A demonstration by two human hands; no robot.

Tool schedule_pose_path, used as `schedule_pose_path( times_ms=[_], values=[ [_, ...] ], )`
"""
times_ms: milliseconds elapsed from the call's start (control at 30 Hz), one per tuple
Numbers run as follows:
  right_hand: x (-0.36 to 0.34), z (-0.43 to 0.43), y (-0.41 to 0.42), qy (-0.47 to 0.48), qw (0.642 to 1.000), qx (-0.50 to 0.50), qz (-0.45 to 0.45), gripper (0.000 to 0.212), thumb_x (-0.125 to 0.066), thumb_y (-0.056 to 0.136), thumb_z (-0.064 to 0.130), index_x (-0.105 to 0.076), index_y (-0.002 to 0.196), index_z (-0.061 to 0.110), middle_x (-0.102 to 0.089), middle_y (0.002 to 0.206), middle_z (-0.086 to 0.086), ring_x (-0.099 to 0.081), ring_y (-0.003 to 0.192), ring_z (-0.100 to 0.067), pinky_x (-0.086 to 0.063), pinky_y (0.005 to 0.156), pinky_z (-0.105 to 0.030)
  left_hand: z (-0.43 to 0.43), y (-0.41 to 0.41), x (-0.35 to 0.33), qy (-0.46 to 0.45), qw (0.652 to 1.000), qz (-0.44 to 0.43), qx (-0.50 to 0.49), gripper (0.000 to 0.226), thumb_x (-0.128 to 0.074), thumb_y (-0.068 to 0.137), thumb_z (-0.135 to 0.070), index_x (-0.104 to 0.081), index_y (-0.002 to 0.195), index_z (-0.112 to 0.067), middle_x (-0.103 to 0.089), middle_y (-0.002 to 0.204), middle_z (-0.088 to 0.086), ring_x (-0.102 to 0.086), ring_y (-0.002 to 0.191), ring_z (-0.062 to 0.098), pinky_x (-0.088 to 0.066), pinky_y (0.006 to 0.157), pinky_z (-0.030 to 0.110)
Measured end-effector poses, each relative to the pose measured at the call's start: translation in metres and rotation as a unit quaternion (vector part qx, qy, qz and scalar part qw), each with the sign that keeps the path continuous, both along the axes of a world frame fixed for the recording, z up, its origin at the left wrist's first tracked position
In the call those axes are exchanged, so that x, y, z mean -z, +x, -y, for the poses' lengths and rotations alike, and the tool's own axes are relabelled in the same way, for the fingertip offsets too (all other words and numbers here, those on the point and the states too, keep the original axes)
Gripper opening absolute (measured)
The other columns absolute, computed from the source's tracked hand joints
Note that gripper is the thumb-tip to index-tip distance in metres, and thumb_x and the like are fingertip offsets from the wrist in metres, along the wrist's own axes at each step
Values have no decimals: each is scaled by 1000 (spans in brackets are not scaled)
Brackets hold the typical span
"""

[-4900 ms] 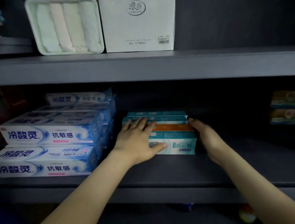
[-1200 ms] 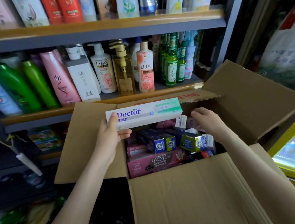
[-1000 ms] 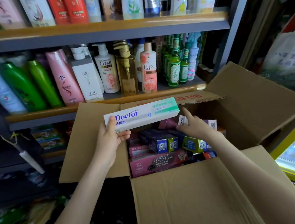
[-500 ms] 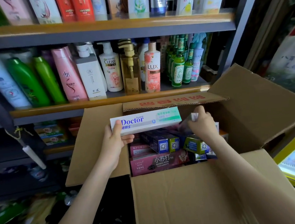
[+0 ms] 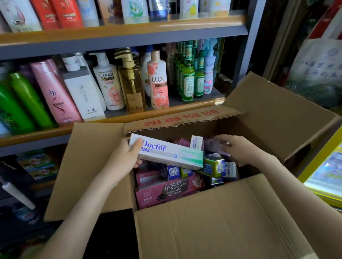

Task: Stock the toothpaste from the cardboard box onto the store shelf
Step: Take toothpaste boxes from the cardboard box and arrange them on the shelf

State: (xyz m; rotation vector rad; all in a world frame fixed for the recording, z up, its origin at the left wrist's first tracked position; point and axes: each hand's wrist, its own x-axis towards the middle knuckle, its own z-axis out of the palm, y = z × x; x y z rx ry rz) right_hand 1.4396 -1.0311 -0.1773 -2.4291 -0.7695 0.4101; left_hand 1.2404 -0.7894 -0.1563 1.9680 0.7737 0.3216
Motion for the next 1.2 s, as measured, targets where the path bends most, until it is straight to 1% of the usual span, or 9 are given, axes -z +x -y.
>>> schedule_pose_path(
  times_ms=[67,200,333,467,667,767,867,1067,1200],
  values=[
    [0,15,11,-41,998,42,31,41,-49,96,11,-50,135,20,-59,127,-11,-57,109,-26,-48,85,-33,-9,5,-7,137,982,-127,15,38,-38,100,-46,-48,111,-11,-60,101,4,-58,89,25,-45,77,34],
    [-4,36,22,-180,979,95,24,26,-51,94,15,-55,117,3,-59,121,-16,-57,106,-30,-46,80,-32,-6,17,-17,388,867,-305,70,46,-39,100,-42,-47,123,-4,-53,127,16,-49,115,34,-40,92,37],
    [-2,38,21,-249,966,63,-20,26,-51,95,18,-54,115,2,-59,117,-13,-56,101,-25,-40,78,-28,32,38,-27,412,866,-255,122,56,-44,98,-44,-34,143,-12,-39,143,11,-38,130,30,-38,103,41],
    [15,32,31,-257,965,50,-27,59,-66,87,20,-38,135,1,-53,133,-15,-52,121,-29,-41,86,-29,77,72,-29,408,869,-114,256,54,-43,100,-39,-31,149,-21,-32,152,2,-35,136,24,-36,109,41],
    [27,19,45,-194,981,-1,-12,108,-69,84,18,16,151,22,-21,152,-16,-35,135,-33,-36,107,-40,103,122,-12,454,790,-142,387,64,-45,100,-41,-14,154,-28,-5,162,7,-4,149,23,-4,119,40],
    [35,8,50,-264,961,-54,70,93,-66,86,18,-1,153,19,-11,156,-15,-24,139,-37,-33,110,-45,101,136,-2,467,782,-176,373,67,-44,100,-42,-8,155,-29,5,162,8,7,149,24,4,118,47],
    [42,-2,53,-293,942,-70,146,72,-59,89,12,-18,148,16,-33,143,-13,-37,130,-33,-43,98,-43,95,139,4,453,786,-188,376,69,-44,100,-41,-5,155,-29,8,162,8,8,149,23,4,119,46],
    [26,-3,44,-174,960,-99,193,43,-55,89,11,-37,128,9,-45,123,-11,-52,113,-30,-47,83,-36,88,134,12,426,794,-192,388,72,-45,99,-43,-3,155,-26,5,162,10,2,149,24,-2,120,42],
    [11,15,24,-88,974,-110,175,56,-66,84,18,-37,131,11,-42,129,-4,-52,113,-24,-42,77,-28,85,127,12,415,821,-148,363,72,-46,100,-40,-4,155,-24,-1,163,5,-8,148,23,-9,119,36]
  ],
)
